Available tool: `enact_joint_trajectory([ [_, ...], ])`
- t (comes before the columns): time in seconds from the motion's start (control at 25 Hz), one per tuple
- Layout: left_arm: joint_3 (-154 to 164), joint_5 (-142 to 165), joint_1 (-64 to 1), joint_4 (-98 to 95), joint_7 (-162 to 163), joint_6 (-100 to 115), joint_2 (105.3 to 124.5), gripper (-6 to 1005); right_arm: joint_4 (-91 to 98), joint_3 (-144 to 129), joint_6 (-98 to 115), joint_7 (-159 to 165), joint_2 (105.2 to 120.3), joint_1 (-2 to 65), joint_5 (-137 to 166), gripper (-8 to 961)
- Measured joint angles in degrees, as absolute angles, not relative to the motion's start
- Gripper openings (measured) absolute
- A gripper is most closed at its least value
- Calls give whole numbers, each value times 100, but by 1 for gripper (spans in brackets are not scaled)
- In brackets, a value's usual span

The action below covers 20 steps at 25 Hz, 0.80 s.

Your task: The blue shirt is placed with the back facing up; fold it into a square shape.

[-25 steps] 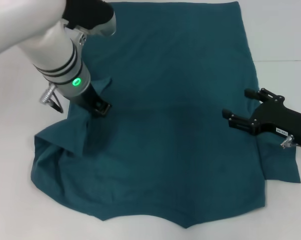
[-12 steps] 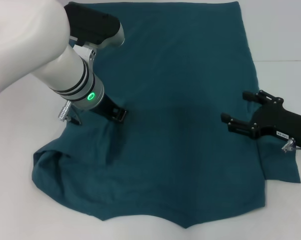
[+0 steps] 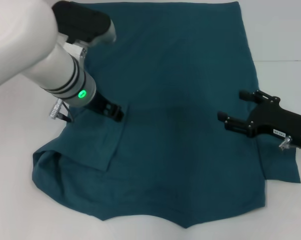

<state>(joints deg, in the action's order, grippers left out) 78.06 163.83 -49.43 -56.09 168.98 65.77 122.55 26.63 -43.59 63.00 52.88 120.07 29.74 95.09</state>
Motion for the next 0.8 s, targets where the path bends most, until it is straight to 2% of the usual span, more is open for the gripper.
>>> enact_joint_trajectory([
  [0.24, 7455, 16382, -4369, -6484, 16754, 6375, 12196, 559, 2899, -4383, 6480, 6035, 12007, 3048, 9506, 884],
  [0.4, 6735, 16065, -3825, -7169, 16053, 6084, 12397, 734, 3441, -4965, 6011, 7147, 12007, 3082, 9557, 883],
  [0.48, 6607, 15522, -3544, -7430, 15718, 6013, 12421, 807, 3883, -5386, 5649, 7955, 12005, 3057, 9713, 883],
  [0.8, 6419, 12206, -2492, -7826, 13517, 6004, 12430, 798, 5559, -6029, 4825, 11487, 11993, 3038, 11604, 883],
])
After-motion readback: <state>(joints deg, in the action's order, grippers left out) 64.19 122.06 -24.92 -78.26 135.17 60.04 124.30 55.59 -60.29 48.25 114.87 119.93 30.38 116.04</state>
